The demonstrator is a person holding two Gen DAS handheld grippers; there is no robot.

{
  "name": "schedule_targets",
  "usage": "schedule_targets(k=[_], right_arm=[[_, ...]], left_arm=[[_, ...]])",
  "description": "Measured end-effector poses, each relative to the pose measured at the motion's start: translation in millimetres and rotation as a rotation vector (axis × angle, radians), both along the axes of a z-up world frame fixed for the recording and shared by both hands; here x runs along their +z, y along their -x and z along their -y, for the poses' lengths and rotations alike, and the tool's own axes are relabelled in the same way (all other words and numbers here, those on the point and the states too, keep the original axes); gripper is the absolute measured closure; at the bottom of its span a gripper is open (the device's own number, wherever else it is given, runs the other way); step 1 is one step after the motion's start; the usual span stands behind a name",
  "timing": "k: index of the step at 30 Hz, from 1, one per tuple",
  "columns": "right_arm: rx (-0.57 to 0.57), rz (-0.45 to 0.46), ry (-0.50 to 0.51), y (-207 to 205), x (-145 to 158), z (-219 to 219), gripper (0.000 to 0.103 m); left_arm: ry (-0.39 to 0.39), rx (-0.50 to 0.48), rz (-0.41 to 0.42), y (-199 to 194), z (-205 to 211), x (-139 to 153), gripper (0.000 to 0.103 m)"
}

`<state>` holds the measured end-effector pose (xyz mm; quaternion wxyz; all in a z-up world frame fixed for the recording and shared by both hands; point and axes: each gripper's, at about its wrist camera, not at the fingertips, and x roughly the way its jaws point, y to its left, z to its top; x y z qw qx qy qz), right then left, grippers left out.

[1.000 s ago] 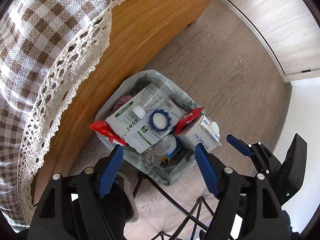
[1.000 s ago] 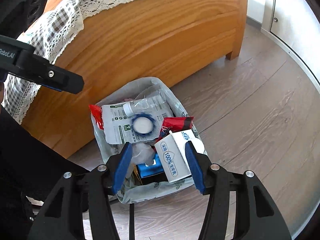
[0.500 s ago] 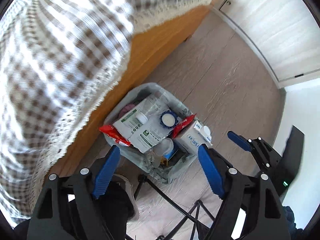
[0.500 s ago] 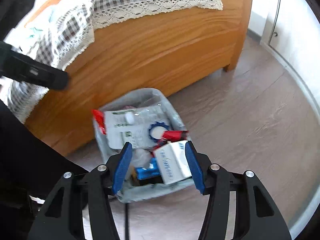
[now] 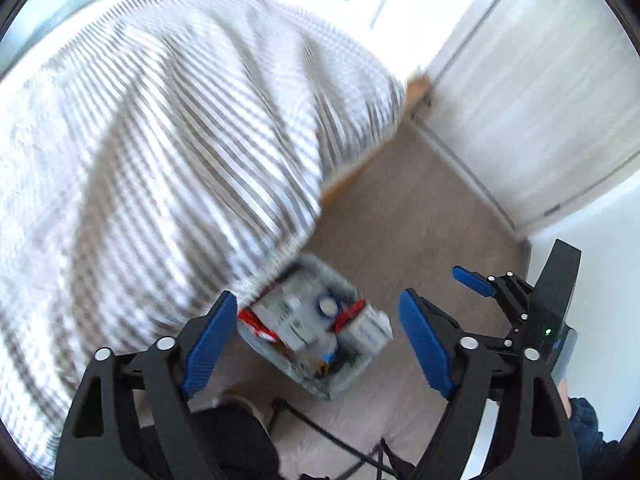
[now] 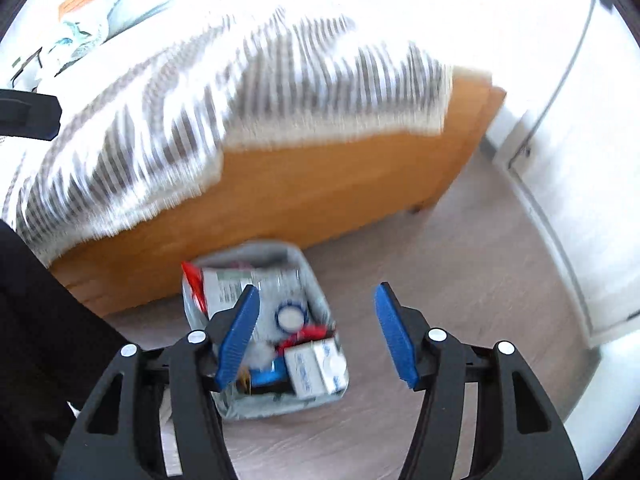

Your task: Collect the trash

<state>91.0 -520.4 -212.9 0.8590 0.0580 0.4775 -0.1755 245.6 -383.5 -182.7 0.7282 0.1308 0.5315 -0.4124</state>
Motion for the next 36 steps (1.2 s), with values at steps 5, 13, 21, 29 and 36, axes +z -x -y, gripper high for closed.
schedule_targets(k=[5, 13, 21, 29, 36], right_arm=[[0.057, 0.08, 0.089, -41, 55, -28, 0.04], [0.164, 0.209, 0.15, -120, 121, -87, 0.037], [0.285, 0.315, 0.139, -187, 155, -159, 0.037], [0.361, 0.456, 0.089, -215, 178, -212, 0.036], [0.401, 0.54, 0.108, -223, 191, -240, 0.026]], left_arm=[[0.098, 0.077, 0.104, -21, -47, 48, 0.02], [0.172, 0.33, 0.307, -70, -153, 106, 0.018], [0.193, 0.617, 0.503, -107, -276, 154, 0.013], [0.155, 0.755, 0.668, -115, -342, 169, 0.012], [0.151, 0.845, 0.783, -111, -366, 172, 0.008]])
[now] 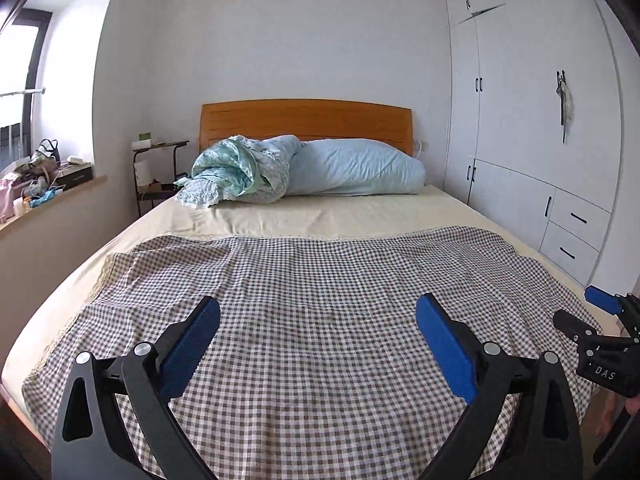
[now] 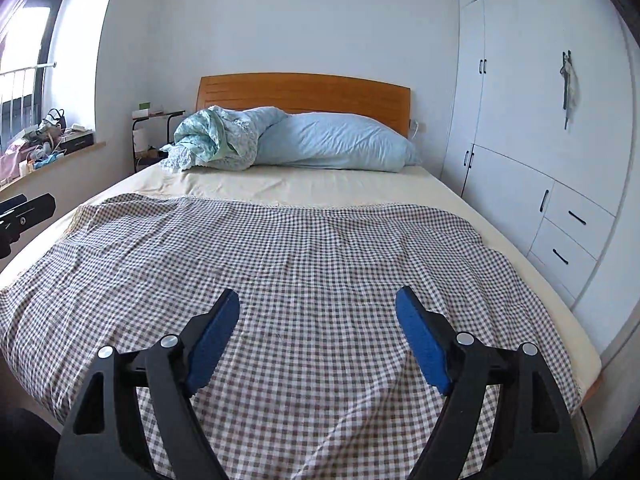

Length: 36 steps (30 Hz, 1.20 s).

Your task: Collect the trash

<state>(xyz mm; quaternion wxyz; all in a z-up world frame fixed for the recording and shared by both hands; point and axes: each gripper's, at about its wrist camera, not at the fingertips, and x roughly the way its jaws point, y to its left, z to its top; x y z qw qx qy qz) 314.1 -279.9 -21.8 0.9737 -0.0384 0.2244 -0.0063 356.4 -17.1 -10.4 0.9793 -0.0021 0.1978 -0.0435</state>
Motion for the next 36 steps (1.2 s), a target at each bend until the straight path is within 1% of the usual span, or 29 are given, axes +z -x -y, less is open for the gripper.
schedule_targets(k=[3, 7, 11, 16, 24, 26, 27, 30, 34, 36], right_arm=[[0.004, 0.016, -0.005, -2, 2, -7, 0.026], [0.011, 0.041, -0.014, 4, 6, -13, 0.026], [0.016, 0.06, -0.019, 17, 11, -15, 0.026], [0.031, 0.095, -0.049, 44, 23, -13, 0.026], [0.053, 0.102, -0.054, 107, 34, -13, 0.026], [0.061, 0.081, -0.067, 123, 36, -12, 0.024], [0.064, 0.07, -0.072, 130, 37, -11, 0.018], [0.05, 0.05, -0.079, 160, 40, -10, 0.018], [0.063, 0.032, -0.094, 203, 42, -13, 0.018], [0.044, 0.042, -0.068, 225, 43, -16, 0.018]], left_arm=[[-0.001, 0.032, 0.028, 2, -8, 2, 0.008], [-0.006, 0.057, 0.075, 15, -16, 8, 0.008], [-0.01, 0.073, 0.108, 35, -20, 16, 0.008], [-0.005, 0.084, 0.12, 70, -23, 26, 0.008], [-0.025, 0.095, 0.123, 133, -18, 39, 0.008], [-0.029, 0.093, 0.117, 155, -15, 43, 0.008], [-0.028, 0.095, 0.109, 165, -15, 45, 0.008], [-0.007, 0.079, 0.08, 197, -14, 50, 0.008], [0.002, 0.093, 0.091, 247, -19, 61, 0.008], [0.004, 0.088, 0.096, 269, -18, 65, 0.008]])
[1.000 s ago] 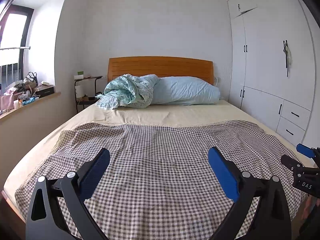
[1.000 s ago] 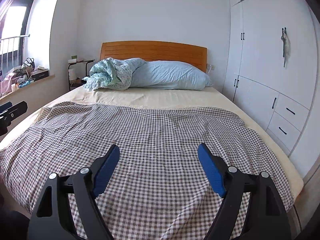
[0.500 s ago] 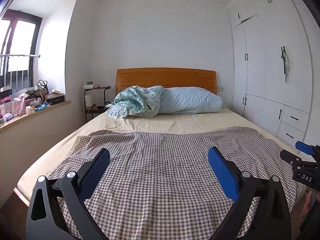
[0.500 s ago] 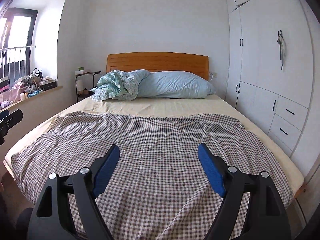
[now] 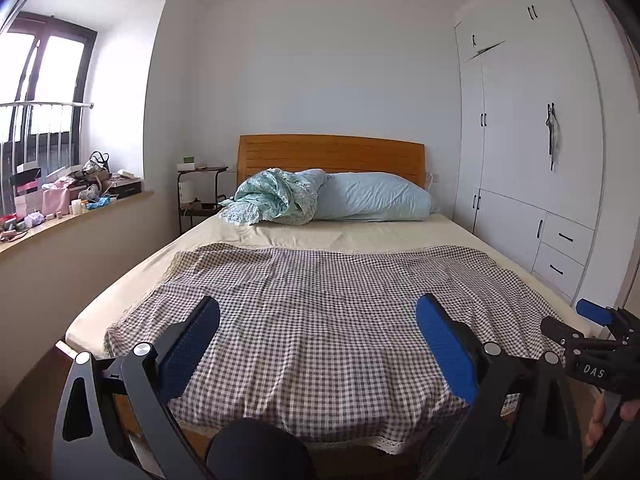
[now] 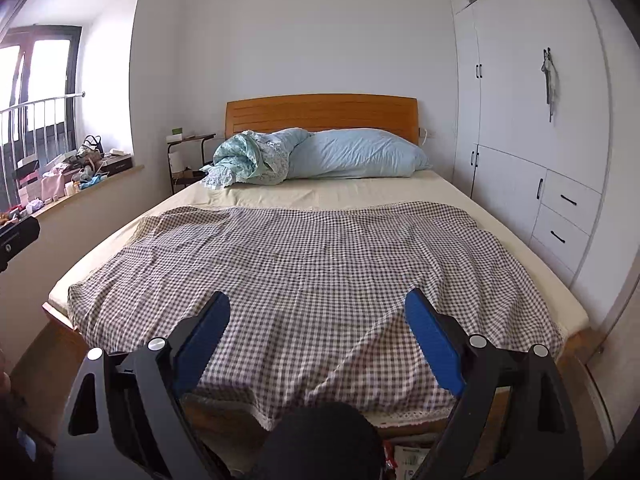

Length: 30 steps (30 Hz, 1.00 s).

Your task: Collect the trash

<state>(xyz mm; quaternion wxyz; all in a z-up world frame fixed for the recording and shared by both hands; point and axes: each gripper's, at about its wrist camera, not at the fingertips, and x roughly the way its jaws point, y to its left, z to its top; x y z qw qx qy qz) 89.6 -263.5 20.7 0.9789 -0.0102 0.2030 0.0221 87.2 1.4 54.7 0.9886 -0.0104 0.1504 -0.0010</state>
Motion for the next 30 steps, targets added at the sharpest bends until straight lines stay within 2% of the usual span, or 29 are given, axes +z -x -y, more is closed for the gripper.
schedule_targets(k=[2, 5, 7, 9, 11, 13, 16, 19, 30], right_arm=[[-0.031, 0.004, 0.026, 19, 1, -5, 0.018], [-0.076, -0.012, 0.022, 41, 0, -9, 0.018], [-0.09, -0.035, 0.014, 55, -4, -15, 0.018], [-0.067, -0.06, -0.007, 67, -9, -19, 0.018], [-0.015, -0.048, -0.001, 80, -13, -27, 0.018], [-0.065, -0.014, 0.048, 87, -12, -36, 0.018], [-0.08, 0.006, 0.072, 86, -8, -38, 0.018], [-0.078, 0.006, 0.066, 85, -11, -33, 0.018], [-0.046, 0.011, 0.054, 95, -11, -36, 0.018]], left_arm=[[-0.018, -0.011, -0.001, 19, 1, 3, 0.008], [-0.035, 0.038, 0.024, 49, -2, 2, 0.008], [-0.038, 0.032, 0.019, 67, -4, -3, 0.008], [-0.029, 0.036, 0.034, 87, -10, -8, 0.008], [-0.018, 0.026, 0.043, 101, -14, -10, 0.008], [-0.028, 0.018, 0.044, 104, -15, -8, 0.008], [-0.035, 0.045, 0.067, 107, -18, -5, 0.008], [-0.011, 0.033, 0.048, 104, -19, -6, 0.008], [-0.03, 0.032, 0.053, 108, -13, -8, 0.008]])
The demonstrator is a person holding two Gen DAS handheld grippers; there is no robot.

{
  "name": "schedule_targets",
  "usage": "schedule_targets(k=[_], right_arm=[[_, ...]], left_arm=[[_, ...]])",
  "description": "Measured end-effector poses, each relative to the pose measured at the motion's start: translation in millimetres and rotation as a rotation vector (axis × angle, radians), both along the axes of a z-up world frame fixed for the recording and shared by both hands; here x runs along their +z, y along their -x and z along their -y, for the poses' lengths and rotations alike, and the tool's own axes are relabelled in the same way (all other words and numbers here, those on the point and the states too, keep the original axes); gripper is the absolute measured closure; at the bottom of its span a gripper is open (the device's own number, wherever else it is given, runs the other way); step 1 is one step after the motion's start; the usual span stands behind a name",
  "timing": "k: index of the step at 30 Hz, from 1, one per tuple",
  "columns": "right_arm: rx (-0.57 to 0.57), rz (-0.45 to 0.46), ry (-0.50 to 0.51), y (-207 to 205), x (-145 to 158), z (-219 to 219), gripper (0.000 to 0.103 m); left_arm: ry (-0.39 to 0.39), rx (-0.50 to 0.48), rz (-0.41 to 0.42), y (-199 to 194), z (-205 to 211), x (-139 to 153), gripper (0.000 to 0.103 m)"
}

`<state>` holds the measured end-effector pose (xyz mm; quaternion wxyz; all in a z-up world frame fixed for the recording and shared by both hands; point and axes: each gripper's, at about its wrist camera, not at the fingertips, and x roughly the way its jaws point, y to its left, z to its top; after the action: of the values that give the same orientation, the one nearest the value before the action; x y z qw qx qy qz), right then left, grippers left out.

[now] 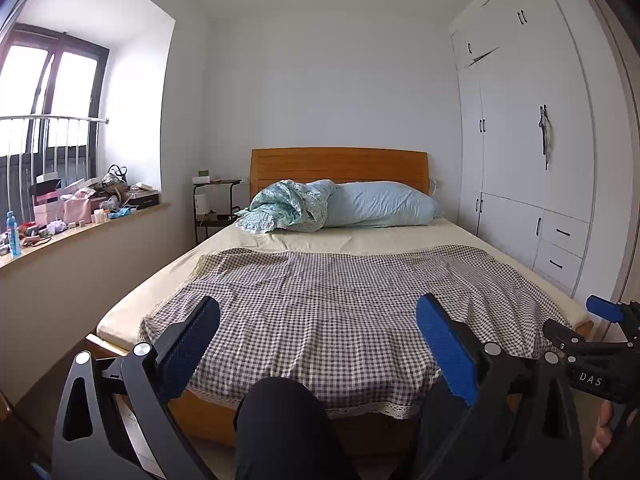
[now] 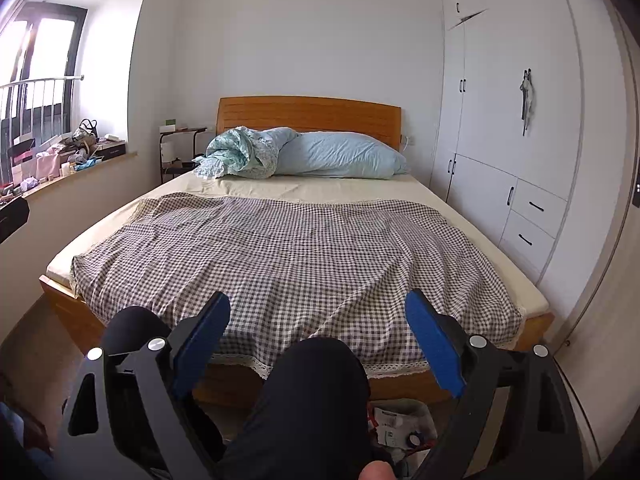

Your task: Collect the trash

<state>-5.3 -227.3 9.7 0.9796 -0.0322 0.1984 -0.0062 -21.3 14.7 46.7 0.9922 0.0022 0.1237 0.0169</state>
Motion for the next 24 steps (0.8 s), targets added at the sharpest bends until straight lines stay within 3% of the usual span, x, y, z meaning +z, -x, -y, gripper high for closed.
schedule_targets(k=[24], right_arm=[[-0.009, -0.005, -0.019, 1.0, 1.8, 4.5, 0.018]], left_arm=[[0.001, 0.014, 0.009, 2.8, 1.4, 4.2, 0.008]])
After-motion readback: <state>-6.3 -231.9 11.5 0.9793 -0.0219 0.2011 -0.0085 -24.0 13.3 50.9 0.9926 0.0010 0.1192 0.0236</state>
